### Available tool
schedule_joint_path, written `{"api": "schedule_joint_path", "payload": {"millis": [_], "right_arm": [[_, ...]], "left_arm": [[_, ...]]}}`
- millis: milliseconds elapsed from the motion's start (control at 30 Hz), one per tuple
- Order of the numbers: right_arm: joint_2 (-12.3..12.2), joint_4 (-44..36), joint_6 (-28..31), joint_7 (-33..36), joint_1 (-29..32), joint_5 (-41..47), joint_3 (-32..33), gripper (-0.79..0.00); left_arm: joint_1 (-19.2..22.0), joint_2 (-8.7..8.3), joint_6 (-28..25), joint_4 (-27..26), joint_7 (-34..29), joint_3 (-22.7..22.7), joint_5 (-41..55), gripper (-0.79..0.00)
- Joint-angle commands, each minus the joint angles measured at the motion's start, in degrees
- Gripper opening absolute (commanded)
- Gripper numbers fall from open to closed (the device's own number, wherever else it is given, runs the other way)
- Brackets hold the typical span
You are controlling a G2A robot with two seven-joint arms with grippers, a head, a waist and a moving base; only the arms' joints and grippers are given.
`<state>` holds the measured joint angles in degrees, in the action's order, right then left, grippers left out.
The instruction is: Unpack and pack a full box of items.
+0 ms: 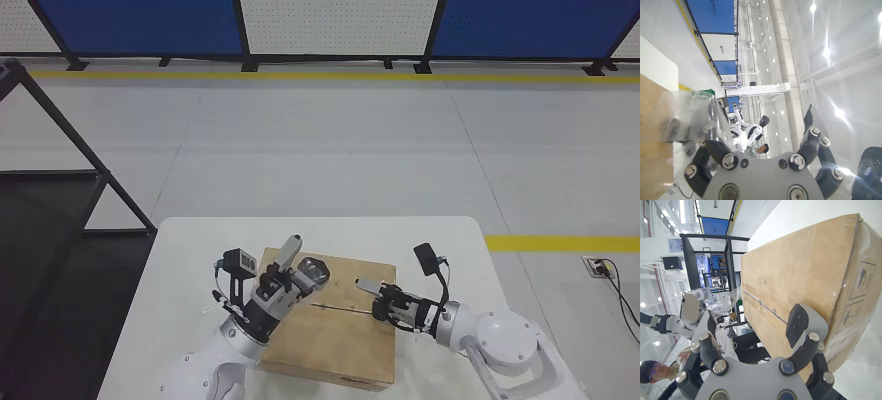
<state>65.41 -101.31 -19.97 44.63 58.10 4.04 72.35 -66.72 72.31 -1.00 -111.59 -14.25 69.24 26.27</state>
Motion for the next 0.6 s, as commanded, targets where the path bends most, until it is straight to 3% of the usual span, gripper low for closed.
{"api": "schedule_joint_path", "payload": {"millis": [0, 567], "right_arm": [[0.0, 0.0, 0.0, 0.0, 0.0, 0.0, 0.0, 0.0], [-0.2, -0.8, 1.5, -1.3, 1.8, 0.0, 0.7, 0.0]], "left_arm": [[0.2, 0.1, 0.1, 0.2, -0.1, -0.4, -0.1, 0.0], [3.1, 1.22, 0.8, 2.1, 0.8, -3.2, -1.3, 0.0]]}}
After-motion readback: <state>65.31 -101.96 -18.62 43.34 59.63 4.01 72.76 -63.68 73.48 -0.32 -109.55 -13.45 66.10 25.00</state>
